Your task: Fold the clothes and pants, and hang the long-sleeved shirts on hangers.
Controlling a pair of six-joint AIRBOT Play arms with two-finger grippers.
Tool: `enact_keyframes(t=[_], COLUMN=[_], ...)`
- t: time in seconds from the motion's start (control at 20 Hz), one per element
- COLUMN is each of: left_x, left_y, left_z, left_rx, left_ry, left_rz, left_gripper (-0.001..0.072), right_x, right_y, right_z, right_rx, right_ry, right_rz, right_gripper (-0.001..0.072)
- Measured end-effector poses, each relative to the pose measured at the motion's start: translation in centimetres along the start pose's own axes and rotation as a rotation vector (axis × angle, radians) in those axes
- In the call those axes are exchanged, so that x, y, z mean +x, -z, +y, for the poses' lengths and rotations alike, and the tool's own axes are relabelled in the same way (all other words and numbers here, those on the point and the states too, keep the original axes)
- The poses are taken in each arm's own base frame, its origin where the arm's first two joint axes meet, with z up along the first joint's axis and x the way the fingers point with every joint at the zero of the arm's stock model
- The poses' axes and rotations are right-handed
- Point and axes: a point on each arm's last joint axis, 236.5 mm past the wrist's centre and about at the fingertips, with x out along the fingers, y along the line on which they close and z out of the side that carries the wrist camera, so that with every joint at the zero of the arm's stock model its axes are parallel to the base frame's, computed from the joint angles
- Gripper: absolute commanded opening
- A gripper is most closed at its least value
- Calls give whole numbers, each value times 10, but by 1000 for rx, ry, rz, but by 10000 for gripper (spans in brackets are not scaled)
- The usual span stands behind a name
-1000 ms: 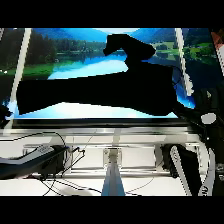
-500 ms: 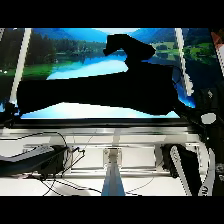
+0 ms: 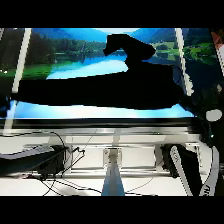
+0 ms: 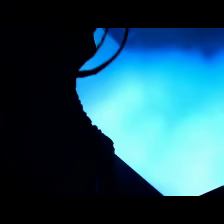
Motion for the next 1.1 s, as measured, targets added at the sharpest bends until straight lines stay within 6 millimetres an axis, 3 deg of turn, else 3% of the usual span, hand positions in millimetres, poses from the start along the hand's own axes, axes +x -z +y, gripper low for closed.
enact_keyframes(t=[0.15, 0.25, 0.4, 0.45, 0.55, 0.7, 0.85, 0.95, 1.1], left_x=[-22, -41, -61, -63, -64, -71, -78, -78, -79], left_y=[-46, -65, -74, -71, -59, -29, 5, 22, 32], left_z=[-61, -95, -111, -104, -71, 14, 77, 100, 117], left_rx=[99, 162, 259, 296, 362, 413, 411, 408, 414], left_ry=[99, 147, 127, 82, -64, -356, -524, -577, -617], left_rz=[-77, -116, -134, -115, -42, 119, 255, 307, 336], left_gripper=[4, 4, 3, 3, 3, 4, 4, 4, 6], right_x=[-17, -30, -39, -38, -32, -27, -29, -31, -34], right_y=[-45, -69, -76, -68, -36, 31, 85, 107, 124], right_z=[17, 29, 34, 30, 14, -20, -42, -51, -57], right_rx=[-19, -31, -58, -68, -92, -110, -99, -93, -85], right_ry=[-21, -38, -32, -15, 38, 133, 186, 208, 220], right_rz=[-94, -146, -138, -100, 24, 268, 451, 524, 580], right_gripper=[26, 26, 25, 25, 26, 26, 26, 27, 28])
